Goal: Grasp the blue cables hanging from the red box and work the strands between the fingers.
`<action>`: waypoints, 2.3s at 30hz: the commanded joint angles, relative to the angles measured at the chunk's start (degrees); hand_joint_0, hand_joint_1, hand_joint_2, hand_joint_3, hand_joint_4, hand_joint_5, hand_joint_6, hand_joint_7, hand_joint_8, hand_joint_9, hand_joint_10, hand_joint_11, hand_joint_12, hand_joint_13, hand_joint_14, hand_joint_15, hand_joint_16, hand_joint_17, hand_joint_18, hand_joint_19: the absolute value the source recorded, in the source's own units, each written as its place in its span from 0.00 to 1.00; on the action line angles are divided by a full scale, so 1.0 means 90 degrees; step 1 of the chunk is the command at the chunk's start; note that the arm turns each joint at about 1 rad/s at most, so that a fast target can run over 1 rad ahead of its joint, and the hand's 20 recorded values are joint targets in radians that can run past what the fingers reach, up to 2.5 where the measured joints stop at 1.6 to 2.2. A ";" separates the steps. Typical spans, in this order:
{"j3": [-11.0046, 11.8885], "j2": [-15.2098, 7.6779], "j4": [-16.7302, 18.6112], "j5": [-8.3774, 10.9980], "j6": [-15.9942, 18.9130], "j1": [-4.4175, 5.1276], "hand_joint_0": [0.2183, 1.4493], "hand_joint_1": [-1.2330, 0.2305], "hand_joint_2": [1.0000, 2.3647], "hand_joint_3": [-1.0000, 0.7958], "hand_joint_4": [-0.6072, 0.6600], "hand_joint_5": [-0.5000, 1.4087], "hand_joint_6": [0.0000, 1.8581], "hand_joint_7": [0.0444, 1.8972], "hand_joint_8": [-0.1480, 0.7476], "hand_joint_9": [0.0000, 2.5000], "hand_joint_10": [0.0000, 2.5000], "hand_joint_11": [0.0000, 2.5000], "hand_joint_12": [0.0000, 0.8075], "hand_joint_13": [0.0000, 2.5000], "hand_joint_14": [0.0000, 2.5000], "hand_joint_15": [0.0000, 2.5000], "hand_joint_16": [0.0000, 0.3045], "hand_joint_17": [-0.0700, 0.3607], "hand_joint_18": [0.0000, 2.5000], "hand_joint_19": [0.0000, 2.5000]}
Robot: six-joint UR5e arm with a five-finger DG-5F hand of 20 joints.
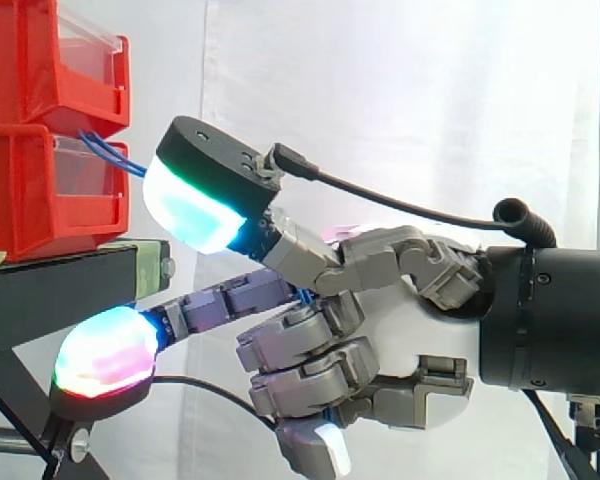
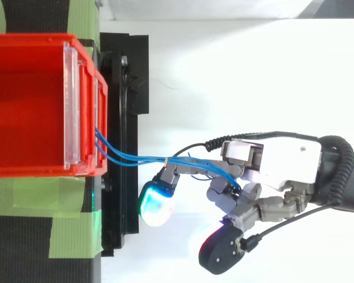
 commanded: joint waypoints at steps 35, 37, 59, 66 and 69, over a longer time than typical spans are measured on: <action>-0.0001 -0.0001 0.0000 0.0000 0.0000 0.0001 0.46 0.46 0.00 0.01 0.67 0.31 0.01 0.64 0.77 0.53 1.00 1.00 0.83 0.68 1.00 0.77 0.66 0.51 0.78 0.29; -0.0001 -0.0001 0.0000 0.0000 0.0000 0.0001 0.45 0.46 0.00 0.01 0.67 0.31 0.01 0.64 0.77 0.53 1.00 1.00 0.83 0.68 1.00 0.77 0.66 0.51 0.78 0.29; 0.0008 -0.0001 0.0000 0.0019 0.0010 0.0001 0.45 0.46 0.00 0.01 0.67 0.31 0.01 0.64 0.77 0.53 1.00 1.00 0.83 0.68 1.00 0.77 0.66 0.51 0.78 0.29; 0.0487 0.0009 -0.0469 0.0029 0.0137 -0.0107 0.46 0.46 0.00 0.01 0.67 0.31 0.01 0.64 0.77 0.53 1.00 1.00 0.83 0.68 1.00 0.77 0.66 0.51 0.78 0.29; 0.0819 -0.0001 -0.1045 0.0019 0.0352 -0.0165 0.45 0.46 0.00 0.01 0.67 0.31 0.01 0.64 0.77 0.53 1.00 1.00 0.83 0.68 1.00 0.77 0.66 0.51 0.78 0.29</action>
